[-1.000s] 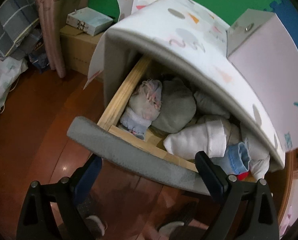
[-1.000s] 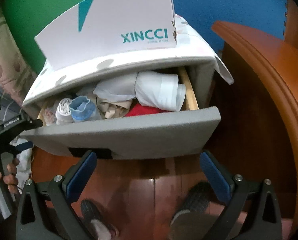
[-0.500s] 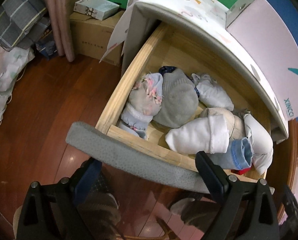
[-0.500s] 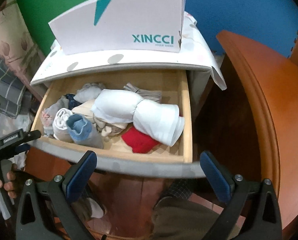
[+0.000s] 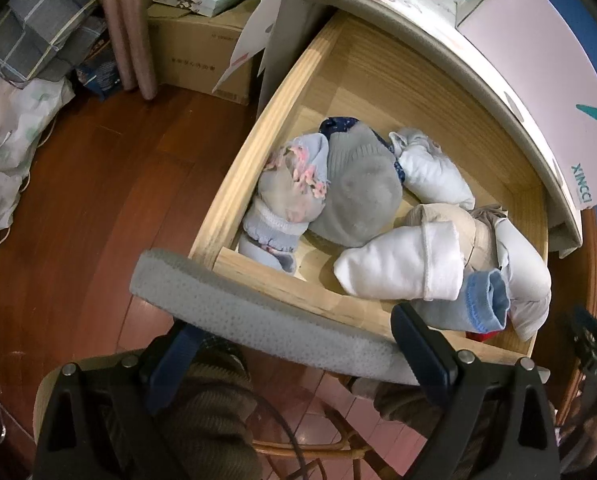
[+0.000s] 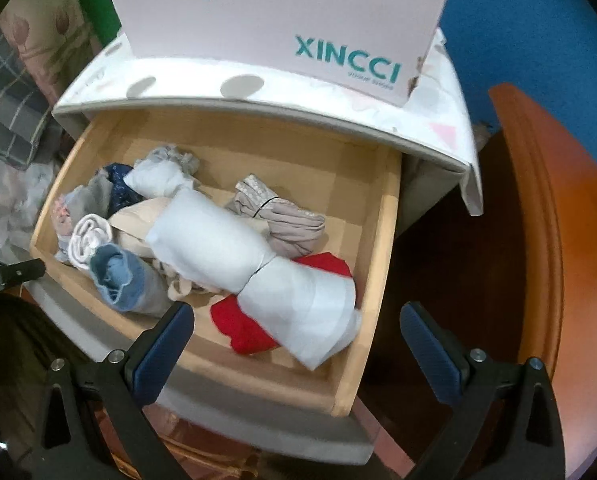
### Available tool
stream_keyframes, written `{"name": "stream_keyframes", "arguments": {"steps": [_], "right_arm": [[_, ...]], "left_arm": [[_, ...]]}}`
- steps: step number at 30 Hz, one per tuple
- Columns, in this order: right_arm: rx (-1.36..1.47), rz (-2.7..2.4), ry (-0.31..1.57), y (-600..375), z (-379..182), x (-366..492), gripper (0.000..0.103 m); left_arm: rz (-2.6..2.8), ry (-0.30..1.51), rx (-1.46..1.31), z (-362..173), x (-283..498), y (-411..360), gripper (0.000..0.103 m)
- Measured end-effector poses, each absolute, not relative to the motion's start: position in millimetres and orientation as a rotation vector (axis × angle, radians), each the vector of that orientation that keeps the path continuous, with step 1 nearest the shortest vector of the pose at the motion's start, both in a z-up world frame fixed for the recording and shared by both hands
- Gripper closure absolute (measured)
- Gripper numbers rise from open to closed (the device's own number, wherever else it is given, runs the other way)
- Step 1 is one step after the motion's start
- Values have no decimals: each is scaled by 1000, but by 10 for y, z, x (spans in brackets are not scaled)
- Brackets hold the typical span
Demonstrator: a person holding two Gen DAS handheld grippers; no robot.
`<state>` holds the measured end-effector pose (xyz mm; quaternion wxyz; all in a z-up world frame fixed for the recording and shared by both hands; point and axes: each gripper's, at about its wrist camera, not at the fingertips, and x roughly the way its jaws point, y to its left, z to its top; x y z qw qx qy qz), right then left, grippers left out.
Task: Take underwear out of drawer
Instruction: 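Grasp the grey drawer front with the left tool and pull it open, then reach into the drawer and grasp the long white rolled underwear with the right tool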
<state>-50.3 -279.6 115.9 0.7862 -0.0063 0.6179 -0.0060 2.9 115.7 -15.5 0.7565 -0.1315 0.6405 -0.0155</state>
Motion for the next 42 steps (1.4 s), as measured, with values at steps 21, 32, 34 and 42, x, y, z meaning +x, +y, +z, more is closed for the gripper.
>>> {"name": "stream_keyframes", "arguments": {"steps": [21, 32, 34, 42], "right_arm": [[-281, 121, 1418, -2361, 479, -42, 33], [-88, 97, 1375, -2523, 503, -122, 52], [-12, 84, 1382, -2607, 501, -126, 56], [114, -24, 1400, -2822, 474, -197, 64]], "left_arm": [[-21, 1376, -266, -36, 22, 1159, 7], [-73, 1228, -21, 414, -57, 968, 7], [-116, 1200, 31, 432, -48, 889, 7], [-322, 1120, 176, 301, -9, 571, 7]]}}
